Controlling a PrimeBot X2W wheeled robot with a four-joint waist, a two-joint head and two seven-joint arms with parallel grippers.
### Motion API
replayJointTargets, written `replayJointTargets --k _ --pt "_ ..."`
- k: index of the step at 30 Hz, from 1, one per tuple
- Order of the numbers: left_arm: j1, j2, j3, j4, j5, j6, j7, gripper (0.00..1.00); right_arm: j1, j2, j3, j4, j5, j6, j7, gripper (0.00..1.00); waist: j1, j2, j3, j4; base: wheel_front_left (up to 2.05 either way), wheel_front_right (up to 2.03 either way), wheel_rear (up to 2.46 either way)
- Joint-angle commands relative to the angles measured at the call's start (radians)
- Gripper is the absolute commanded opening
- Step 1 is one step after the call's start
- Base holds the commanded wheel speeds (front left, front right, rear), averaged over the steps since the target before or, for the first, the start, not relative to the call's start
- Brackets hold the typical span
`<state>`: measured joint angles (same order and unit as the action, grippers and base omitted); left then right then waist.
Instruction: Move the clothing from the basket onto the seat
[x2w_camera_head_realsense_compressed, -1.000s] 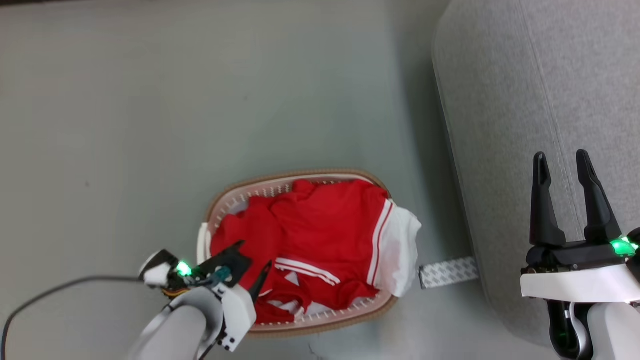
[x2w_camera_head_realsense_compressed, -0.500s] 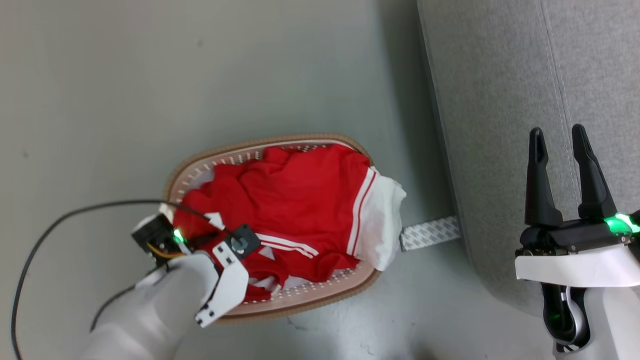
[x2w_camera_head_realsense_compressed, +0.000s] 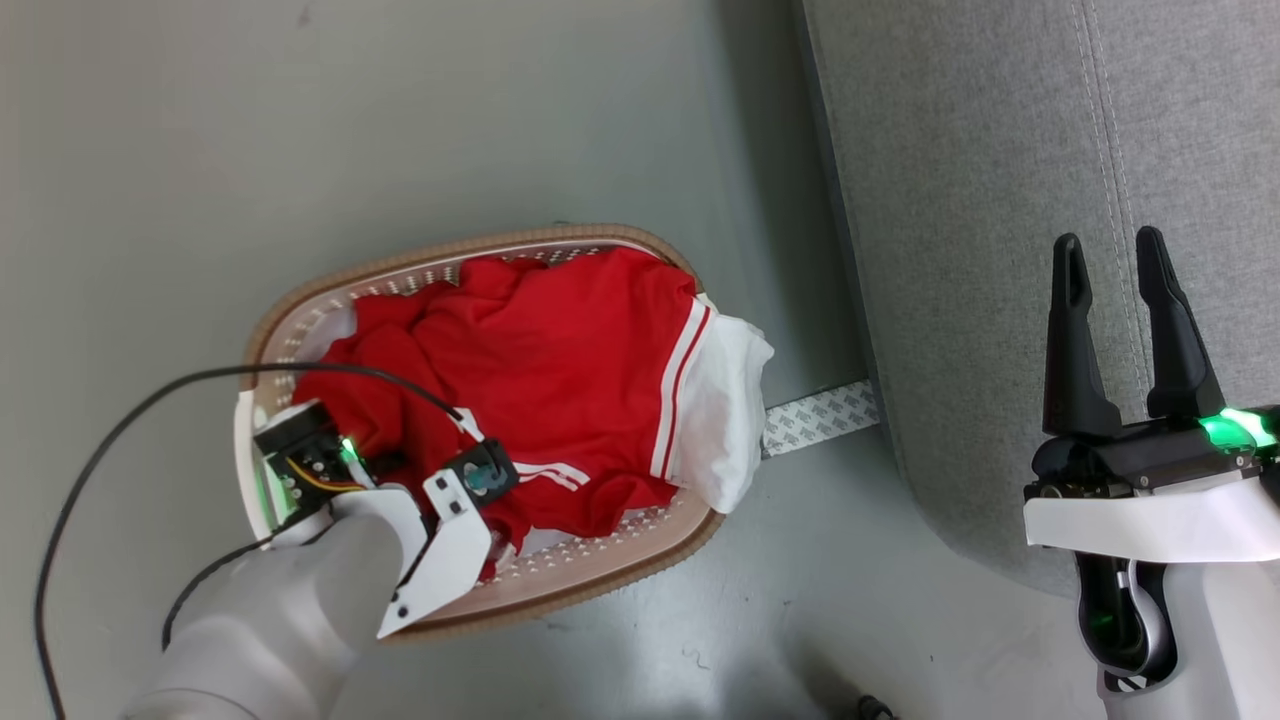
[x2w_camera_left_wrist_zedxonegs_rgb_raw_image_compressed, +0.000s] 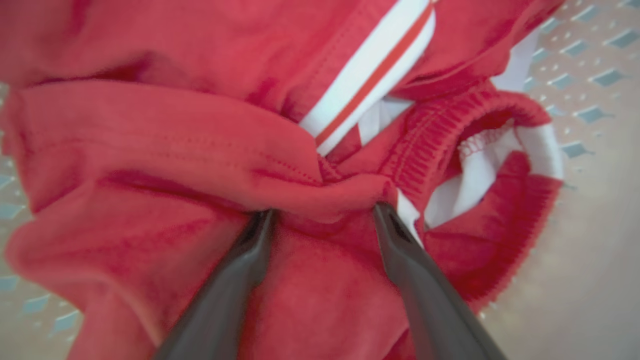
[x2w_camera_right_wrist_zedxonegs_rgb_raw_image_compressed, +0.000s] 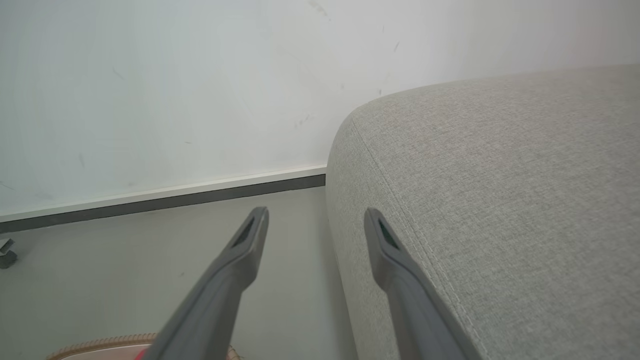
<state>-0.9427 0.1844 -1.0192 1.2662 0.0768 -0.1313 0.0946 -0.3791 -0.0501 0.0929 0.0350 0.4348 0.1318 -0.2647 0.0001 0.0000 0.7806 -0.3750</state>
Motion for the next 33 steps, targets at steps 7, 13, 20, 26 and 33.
replayJointTargets --k 7,13,20,26,33 --pt "-0.026 0.021 -0.026 0.013 -0.054 0.002 -0.011 0.0 -0.019 -0.001 0.003 -0.001 0.012 -0.002 0.001 1.0 -0.0001 0.0 0.02 -0.005 0.0 0.0 0.0" --pt "-0.018 0.008 -0.056 0.014 -0.092 0.002 -0.046 0.0 -0.025 -0.001 -0.005 0.015 -0.003 -0.002 0.001 1.0 -0.0001 0.0 -0.011 0.011 0.0 0.0 0.0" --pt "0.053 -0.048 -0.061 0.007 -0.163 0.002 -0.137 0.0 0.011 -0.001 -0.022 0.043 -0.05 -0.002 0.001 1.0 -0.0001 0.0 -0.164 0.06 0.0 0.0 0.0" --pt "0.125 -0.095 -0.035 -0.01 -0.248 0.002 -0.239 0.0 0.057 -0.001 -0.036 0.074 -0.102 -0.002 0.001 1.0 -0.0001 0.0 -0.327 0.119 0.0 0.0 0.0" --pt "0.191 -0.127 -0.003 -0.046 -0.344 0.002 -0.312 0.0 0.123 -0.002 -0.041 0.112 -0.149 -0.002 0.001 1.0 -0.0001 0.0 -0.499 0.189 0.0 0.0 0.0"
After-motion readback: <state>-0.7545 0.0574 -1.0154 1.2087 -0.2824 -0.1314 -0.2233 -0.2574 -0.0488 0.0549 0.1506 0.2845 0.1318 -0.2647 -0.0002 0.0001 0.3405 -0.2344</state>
